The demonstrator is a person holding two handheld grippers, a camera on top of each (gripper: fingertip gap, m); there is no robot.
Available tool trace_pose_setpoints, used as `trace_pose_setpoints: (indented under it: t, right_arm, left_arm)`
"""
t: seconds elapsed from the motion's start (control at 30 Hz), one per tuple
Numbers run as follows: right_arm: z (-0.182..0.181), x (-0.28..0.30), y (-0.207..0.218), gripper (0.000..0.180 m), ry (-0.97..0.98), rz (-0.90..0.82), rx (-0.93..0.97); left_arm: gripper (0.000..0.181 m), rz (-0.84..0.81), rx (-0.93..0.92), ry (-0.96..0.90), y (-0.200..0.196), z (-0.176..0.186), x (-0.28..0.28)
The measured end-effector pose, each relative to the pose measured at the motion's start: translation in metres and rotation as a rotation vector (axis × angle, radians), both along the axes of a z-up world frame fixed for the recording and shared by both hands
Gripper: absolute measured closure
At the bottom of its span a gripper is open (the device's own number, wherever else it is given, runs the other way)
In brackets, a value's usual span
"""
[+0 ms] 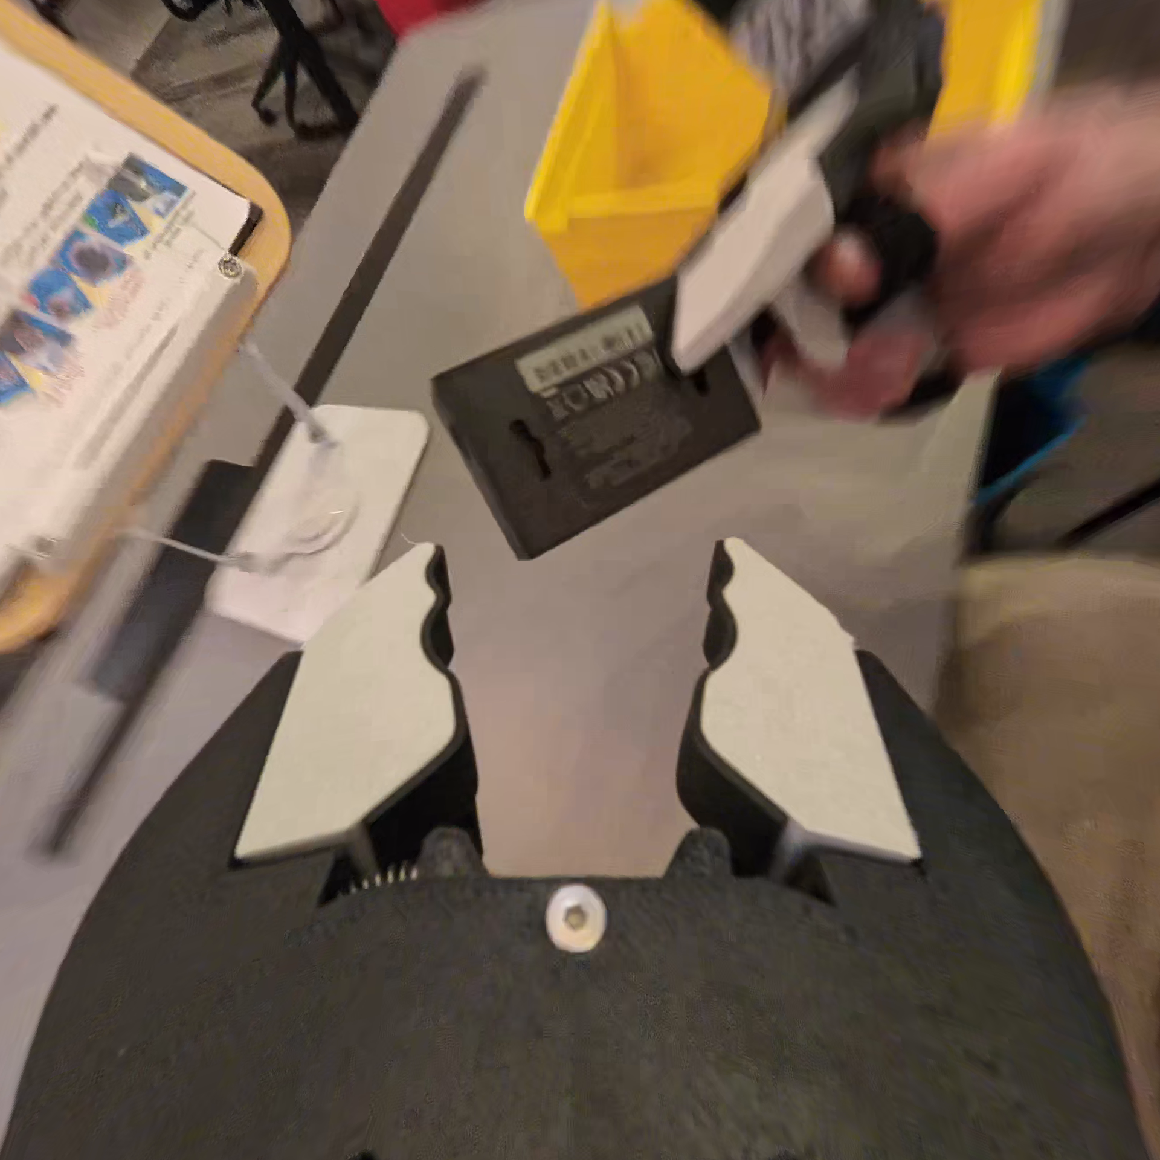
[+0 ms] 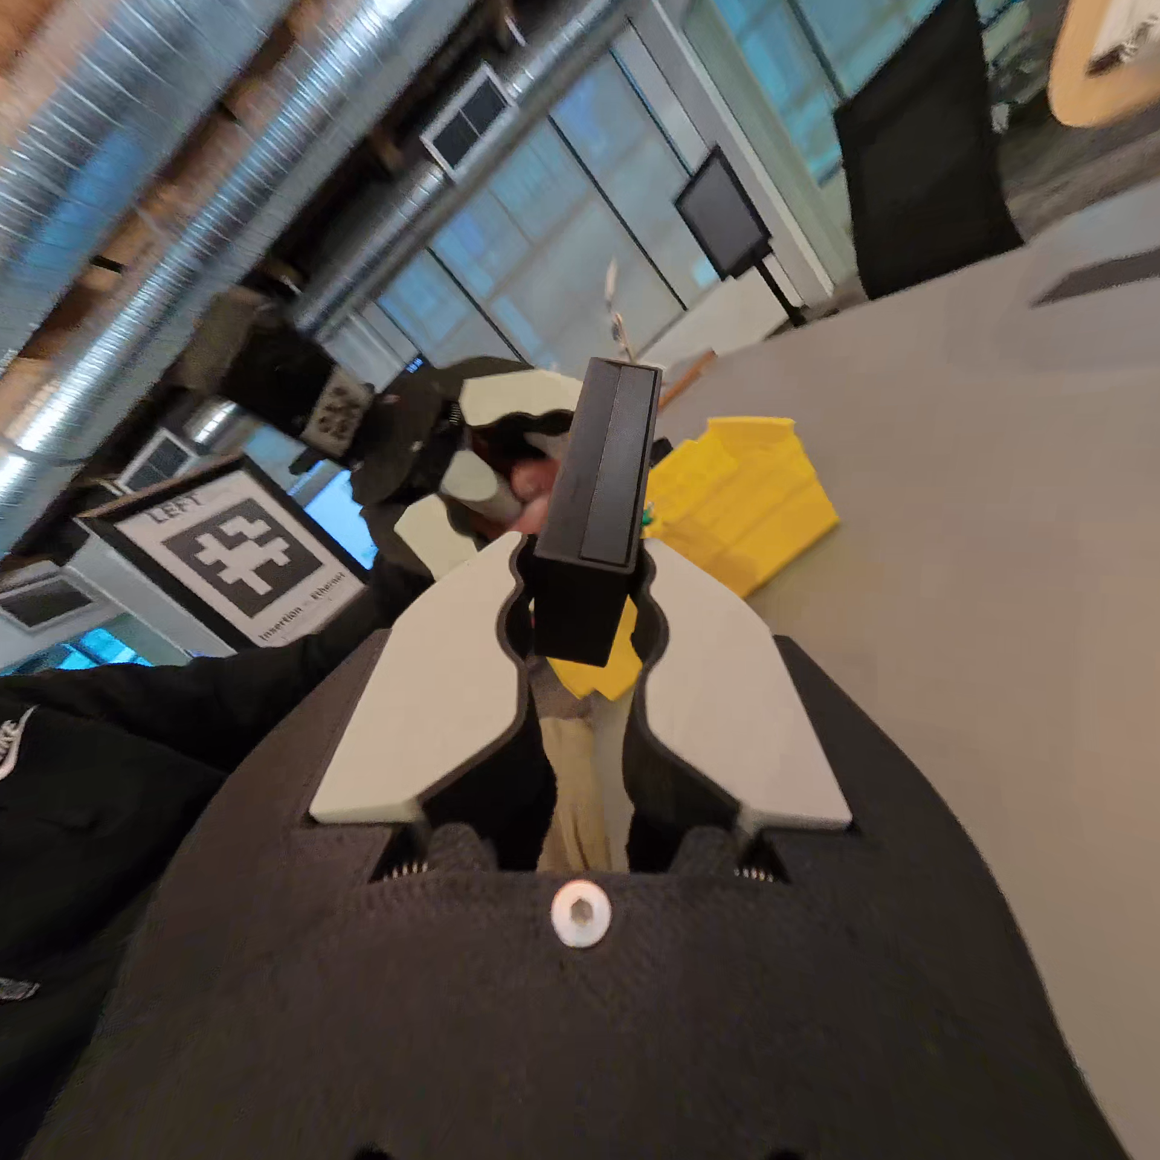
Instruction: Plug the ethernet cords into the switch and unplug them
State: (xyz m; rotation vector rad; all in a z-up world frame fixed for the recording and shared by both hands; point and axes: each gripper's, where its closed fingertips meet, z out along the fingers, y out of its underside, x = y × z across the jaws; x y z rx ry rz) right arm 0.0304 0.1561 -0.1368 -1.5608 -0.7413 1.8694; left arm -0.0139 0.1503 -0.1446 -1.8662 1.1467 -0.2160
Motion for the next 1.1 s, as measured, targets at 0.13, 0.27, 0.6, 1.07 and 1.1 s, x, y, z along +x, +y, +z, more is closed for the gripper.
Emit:
trace_pose_setpoints:
  t: [0.13, 0.27, 0.6, 1.07, 1.1]
  right_arm:
    - [0.015, -0.007, -0.016, 0.151, 0.055, 0.037, 0.046]
    - [0.022, -0.018, -0.033, 0.152, 0.081, 0.087, 0.078]
    - [-0.008, -0.022, -0.035, 0.110, -0.375, -0.120, 0.881]
    - [-0.008, -0.044, -0.032, 0.115, -0.932, -0.508, 2.110]
    - [-0.008, -0.044, -0.034, 0.117, -0.923, -0.508, 2.115]
  left_arm:
    - [0.117, -0.018, -0.247, -0.574, -0.008, 0.026, 0.009]
    - [0.146, -0.143, -0.421, -0.828, -0.020, 0.028, 0.013]
    - [0.154, -0.254, -0.632, -0.832, -0.034, 0.029, -0.009]
    - [0.150, -0.294, -0.965, -0.774, -0.053, 0.006, -0.005]
    - [0.148, -0.296, -0.999, -0.789, -0.054, 0.006, -0.005]
